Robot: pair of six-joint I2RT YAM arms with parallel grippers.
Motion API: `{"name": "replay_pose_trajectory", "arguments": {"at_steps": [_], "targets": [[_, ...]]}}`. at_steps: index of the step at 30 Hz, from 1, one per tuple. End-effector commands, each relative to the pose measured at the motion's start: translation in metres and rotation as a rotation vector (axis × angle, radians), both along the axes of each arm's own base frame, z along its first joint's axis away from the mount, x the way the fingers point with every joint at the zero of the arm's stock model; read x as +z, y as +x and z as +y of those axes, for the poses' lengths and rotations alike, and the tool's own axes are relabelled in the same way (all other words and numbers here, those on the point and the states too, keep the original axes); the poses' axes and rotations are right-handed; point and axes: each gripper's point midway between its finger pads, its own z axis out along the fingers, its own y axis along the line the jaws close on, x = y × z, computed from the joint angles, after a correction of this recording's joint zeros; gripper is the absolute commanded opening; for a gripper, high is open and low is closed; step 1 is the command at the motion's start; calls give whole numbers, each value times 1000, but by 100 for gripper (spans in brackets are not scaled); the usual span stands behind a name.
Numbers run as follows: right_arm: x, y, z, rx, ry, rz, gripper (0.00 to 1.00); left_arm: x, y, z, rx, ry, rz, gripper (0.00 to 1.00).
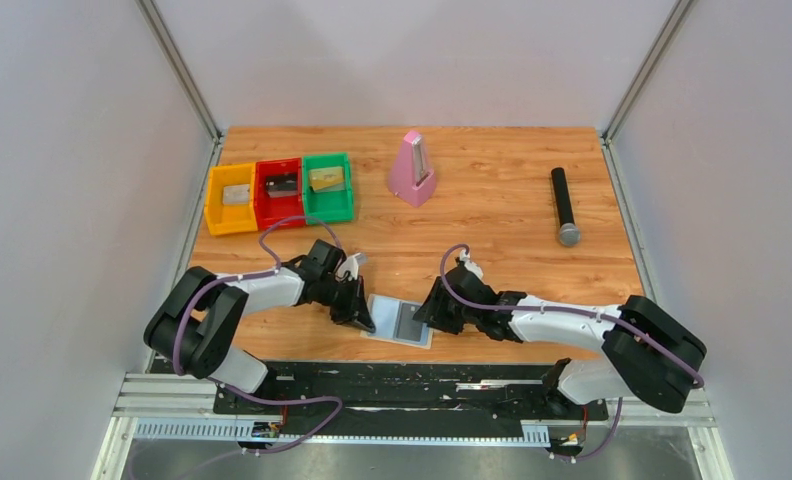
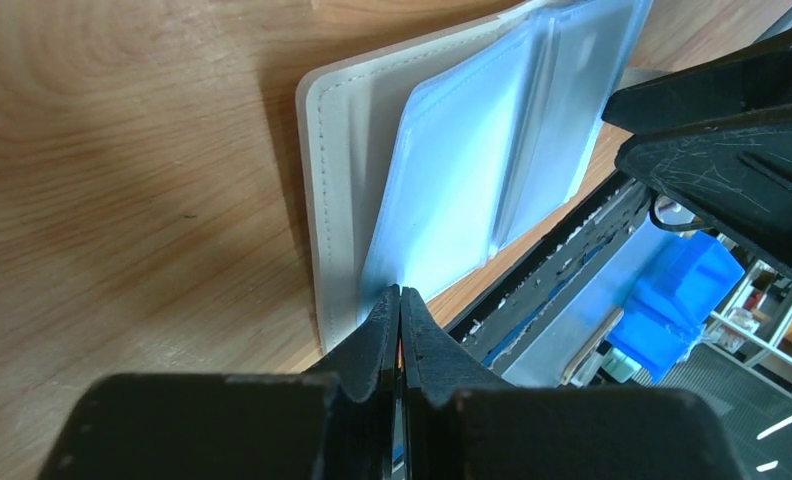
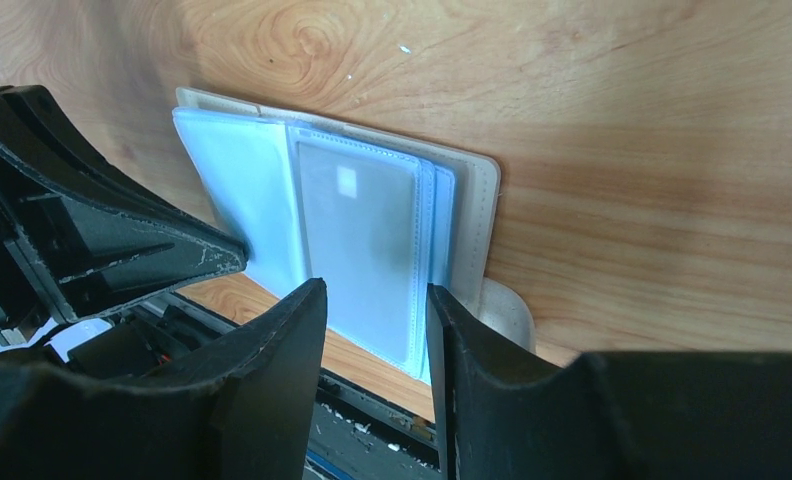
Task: Take the credit cards out of the card holder
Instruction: Remove the credit card from the card holder.
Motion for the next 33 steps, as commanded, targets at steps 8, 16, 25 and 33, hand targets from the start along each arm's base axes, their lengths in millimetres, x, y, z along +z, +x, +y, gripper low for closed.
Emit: {"name": "replay_pose_trajectory", "arguments": {"at_steps": [8, 16, 25, 33], "targets": [[-2, 10, 6, 1, -22, -31, 42, -7, -7, -10, 4, -19, 2, 7], [7, 15, 16, 14, 10, -47, 42, -13, -9, -9, -1, -12, 10, 7], [21, 19, 25, 33, 42, -72, 40, -8, -8, -9, 1, -17, 1, 7], [24, 16, 33, 82, 57, -62, 39, -8, -9, -9, 2, -17, 2, 7]]}}
